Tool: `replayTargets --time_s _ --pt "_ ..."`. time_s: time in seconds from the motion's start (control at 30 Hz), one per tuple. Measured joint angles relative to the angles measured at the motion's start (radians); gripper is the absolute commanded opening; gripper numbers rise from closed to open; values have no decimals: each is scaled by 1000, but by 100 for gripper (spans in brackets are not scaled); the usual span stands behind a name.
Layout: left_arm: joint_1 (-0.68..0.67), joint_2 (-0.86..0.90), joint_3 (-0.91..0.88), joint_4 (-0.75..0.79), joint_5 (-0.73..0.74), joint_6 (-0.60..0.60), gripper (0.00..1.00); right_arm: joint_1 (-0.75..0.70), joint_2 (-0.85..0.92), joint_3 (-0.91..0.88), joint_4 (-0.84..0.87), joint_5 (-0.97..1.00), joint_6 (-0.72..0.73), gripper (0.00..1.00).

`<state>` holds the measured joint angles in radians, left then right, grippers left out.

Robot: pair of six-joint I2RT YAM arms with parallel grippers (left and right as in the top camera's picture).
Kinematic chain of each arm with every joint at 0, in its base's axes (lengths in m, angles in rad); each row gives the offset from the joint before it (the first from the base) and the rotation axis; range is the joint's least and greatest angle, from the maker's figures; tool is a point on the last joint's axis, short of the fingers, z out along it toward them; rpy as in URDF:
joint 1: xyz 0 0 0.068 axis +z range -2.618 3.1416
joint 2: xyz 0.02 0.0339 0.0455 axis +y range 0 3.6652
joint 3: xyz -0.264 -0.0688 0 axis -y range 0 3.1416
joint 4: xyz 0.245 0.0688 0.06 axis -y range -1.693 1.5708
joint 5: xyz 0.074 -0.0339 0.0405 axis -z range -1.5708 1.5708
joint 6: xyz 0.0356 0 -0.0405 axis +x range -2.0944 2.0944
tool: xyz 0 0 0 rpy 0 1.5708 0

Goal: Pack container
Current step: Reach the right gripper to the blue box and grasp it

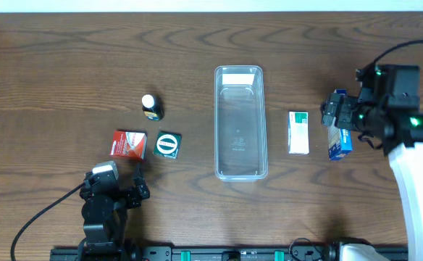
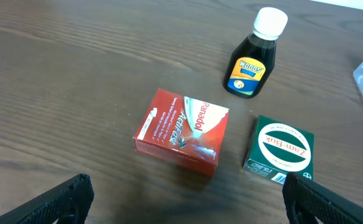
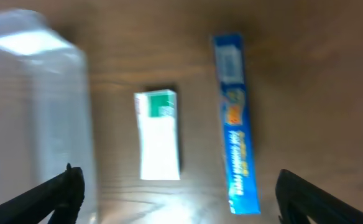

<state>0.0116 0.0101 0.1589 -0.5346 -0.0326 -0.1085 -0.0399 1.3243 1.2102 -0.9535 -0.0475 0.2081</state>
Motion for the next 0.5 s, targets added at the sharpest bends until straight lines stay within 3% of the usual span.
replayTargets --time_s 0.3,0.5 --pt "0 0 0 0 0 0 98 0 230 0 62 168 92 93" --pt "0 0 0 0 0 0 98 0 327 0 97 192 104 65"
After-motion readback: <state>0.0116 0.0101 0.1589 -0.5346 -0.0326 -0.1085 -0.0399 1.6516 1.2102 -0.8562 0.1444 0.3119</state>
